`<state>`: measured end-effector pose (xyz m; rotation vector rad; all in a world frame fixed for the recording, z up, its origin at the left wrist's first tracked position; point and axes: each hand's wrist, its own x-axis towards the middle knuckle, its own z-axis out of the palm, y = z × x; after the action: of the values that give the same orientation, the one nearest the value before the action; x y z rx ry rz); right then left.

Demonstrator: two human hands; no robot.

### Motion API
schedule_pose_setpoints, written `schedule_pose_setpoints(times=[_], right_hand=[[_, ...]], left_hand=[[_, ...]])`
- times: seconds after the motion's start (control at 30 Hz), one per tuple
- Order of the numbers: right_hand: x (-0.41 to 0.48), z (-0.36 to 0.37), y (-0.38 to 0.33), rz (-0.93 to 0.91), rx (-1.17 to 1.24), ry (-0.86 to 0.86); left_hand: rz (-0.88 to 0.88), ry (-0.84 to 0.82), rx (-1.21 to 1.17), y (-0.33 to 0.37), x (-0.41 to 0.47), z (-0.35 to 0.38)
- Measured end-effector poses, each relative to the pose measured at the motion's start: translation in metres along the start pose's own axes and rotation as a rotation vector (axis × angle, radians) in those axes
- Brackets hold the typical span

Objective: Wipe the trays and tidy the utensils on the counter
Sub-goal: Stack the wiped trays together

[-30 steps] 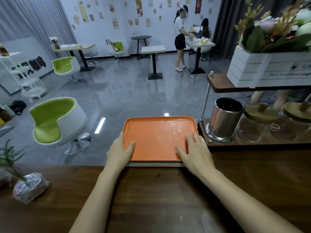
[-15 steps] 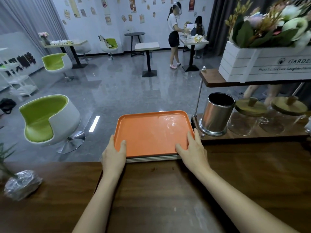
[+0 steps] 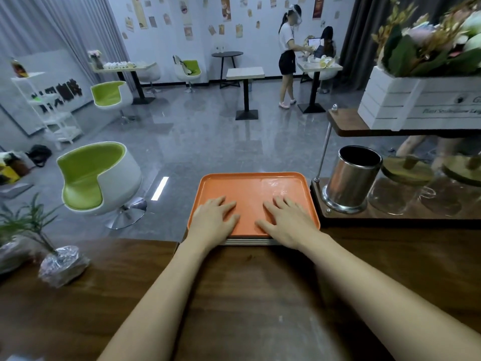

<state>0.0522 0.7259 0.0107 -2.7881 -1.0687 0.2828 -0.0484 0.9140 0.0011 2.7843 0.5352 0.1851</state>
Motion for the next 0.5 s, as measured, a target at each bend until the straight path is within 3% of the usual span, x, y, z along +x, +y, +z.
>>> schedule_pose_setpoints(times=[0.33,0.43,0.5], right_hand=[[0.0,0.002,0.008,-0.011,0.028,0.065],[-0.031,-0.005,0.012,-0.081,0.234,0.23],[-0.076,0.002,0.025,-0.149,0.376,0.35]], left_hand=[[-0.012,0.007,0.059,0.0,0.001,0.003],[-0.003,0.031,0.033,0.0,-0.002,0.002],[0.028,0.181,-0.034,0.001,-0.011,0.003]])
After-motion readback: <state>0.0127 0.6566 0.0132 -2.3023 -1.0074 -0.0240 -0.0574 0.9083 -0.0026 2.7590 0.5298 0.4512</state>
